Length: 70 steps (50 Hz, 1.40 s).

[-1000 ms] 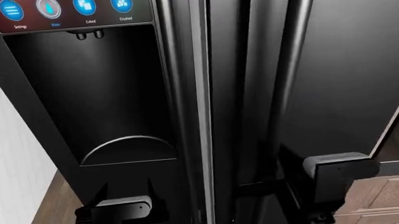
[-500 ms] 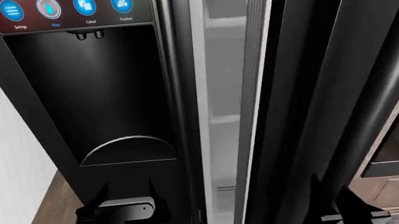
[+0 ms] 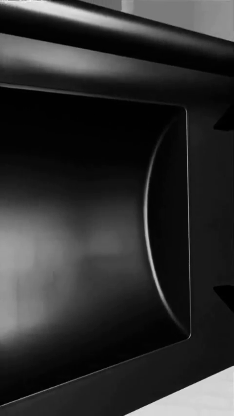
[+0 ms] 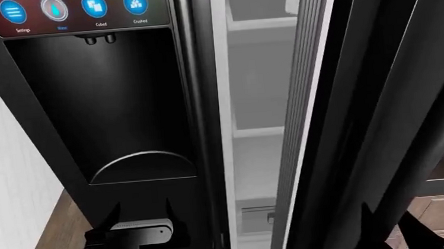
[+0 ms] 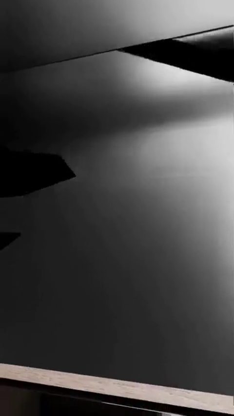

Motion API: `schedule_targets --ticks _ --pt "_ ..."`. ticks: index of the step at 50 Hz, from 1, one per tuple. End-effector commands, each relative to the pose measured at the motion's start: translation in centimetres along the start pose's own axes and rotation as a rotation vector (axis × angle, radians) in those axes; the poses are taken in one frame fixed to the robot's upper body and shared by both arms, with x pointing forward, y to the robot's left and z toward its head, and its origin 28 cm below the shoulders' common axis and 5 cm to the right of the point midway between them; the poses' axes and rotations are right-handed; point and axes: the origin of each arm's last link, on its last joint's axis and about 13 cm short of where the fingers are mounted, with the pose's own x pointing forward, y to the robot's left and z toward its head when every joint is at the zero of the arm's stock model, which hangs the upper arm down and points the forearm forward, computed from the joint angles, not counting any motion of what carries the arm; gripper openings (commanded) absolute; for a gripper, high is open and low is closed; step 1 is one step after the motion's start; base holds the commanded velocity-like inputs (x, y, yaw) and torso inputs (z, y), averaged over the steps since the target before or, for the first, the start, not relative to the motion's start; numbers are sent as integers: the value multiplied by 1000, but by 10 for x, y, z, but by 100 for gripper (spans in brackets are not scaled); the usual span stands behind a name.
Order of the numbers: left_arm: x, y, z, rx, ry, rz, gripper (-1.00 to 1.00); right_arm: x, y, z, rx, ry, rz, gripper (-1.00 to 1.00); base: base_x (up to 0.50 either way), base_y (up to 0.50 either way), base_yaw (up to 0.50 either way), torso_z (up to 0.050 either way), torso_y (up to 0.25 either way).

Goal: Open the fridge door

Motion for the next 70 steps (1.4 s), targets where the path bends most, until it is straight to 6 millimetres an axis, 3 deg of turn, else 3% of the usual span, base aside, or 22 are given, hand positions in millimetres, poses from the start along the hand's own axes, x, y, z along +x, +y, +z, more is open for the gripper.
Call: schedule_targets --ticks 1,5,11,26,27,32,49,52,70 --pt "-1 -1 -1 -14 -5 -7 100 -8 -17 -4 -36 39 -96 100 0 0 0 0 0" --pt "-2 -1 -1 -13 -5 -8 100 -19 -21 2 -44 34 -99 100 0 0 0 0 0" --pt "-2 -1 -1 -10 -5 -7 100 -12 -14 2 -30 59 -39 100 0 0 0 0 0" --pt "-2 -1 -1 -12 -5 -6 100 -17 -10 12 34 68 172 100 0 0 0 0 0" --pt "-2 -1 -1 -13 -5 -6 100 -26 -14 13 33 65 167 100 0 0 0 0 0" --pt "-1 -1 -1 -12 -4 -6 100 -24 -16 18 28 51 136 100 0 0 0 0 0" --pt "1 -1 -1 -4 -5 -7 100 -68 -34 47 48 -67 99 100 0 0 0 0 0" --pt "1 -1 -1 -2 -5 -7 100 -62 -31 48 52 -75 98 100 0 0 0 0 0" --pt "0 -2 -1 0 -6 -8 100 -77 -26 80 -8 -280 260 100 0 0 0 0 0"
